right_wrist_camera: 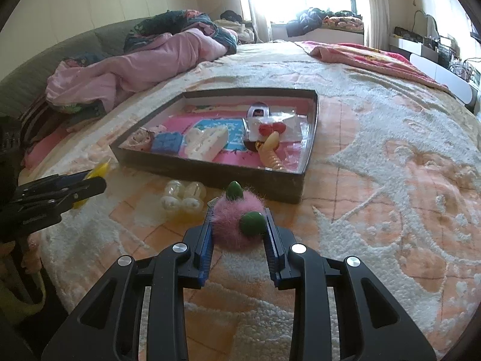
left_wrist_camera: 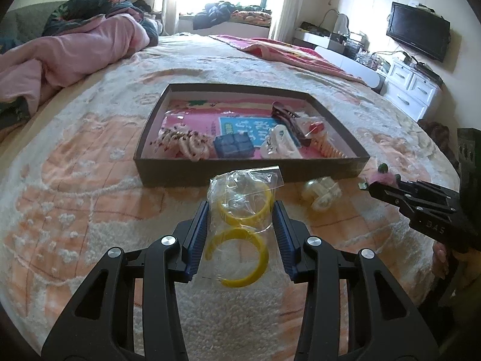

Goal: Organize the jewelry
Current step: 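Carry the bangle bag into the tray with the left tool while the right tool carries the pom-pom there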

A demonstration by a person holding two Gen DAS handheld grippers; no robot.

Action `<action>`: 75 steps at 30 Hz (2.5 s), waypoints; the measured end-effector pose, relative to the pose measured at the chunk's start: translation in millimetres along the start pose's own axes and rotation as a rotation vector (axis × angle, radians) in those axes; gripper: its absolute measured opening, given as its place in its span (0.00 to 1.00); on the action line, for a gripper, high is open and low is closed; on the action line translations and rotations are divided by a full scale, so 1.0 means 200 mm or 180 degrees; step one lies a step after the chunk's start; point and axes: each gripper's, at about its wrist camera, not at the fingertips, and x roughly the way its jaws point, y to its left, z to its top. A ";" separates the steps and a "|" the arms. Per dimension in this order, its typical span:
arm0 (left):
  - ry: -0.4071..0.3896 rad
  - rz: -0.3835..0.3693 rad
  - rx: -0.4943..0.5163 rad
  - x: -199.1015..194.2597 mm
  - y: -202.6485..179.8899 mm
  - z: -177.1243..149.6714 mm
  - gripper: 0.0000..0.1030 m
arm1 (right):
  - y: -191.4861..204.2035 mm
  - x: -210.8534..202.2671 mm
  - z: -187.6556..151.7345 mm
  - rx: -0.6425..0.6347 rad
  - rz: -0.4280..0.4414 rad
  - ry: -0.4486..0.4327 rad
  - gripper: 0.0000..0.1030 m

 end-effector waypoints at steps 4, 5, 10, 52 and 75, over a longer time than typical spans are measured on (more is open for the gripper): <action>-0.0032 -0.0007 0.0047 0.00 -0.04 0.03 0.33 | 0.00 -0.02 0.02 0.0001 0.0003 -0.0064 0.28; -0.0040 -0.0011 0.0057 0.01 -0.04 0.05 0.33 | 0.00 -0.03 0.03 -0.0004 0.0000 -0.0082 0.28; -0.0056 -0.0024 0.0103 0.04 -0.07 0.09 0.33 | -0.01 -0.03 0.07 -0.0001 -0.0002 -0.0141 0.28; -0.0191 -0.0024 0.0036 0.29 -0.08 0.44 0.33 | -0.17 0.11 0.37 0.0084 -0.0159 -0.0363 0.28; -0.0006 0.0102 0.0005 0.50 0.01 0.48 0.33 | -0.16 0.30 0.43 0.0051 -0.0141 -0.0240 0.28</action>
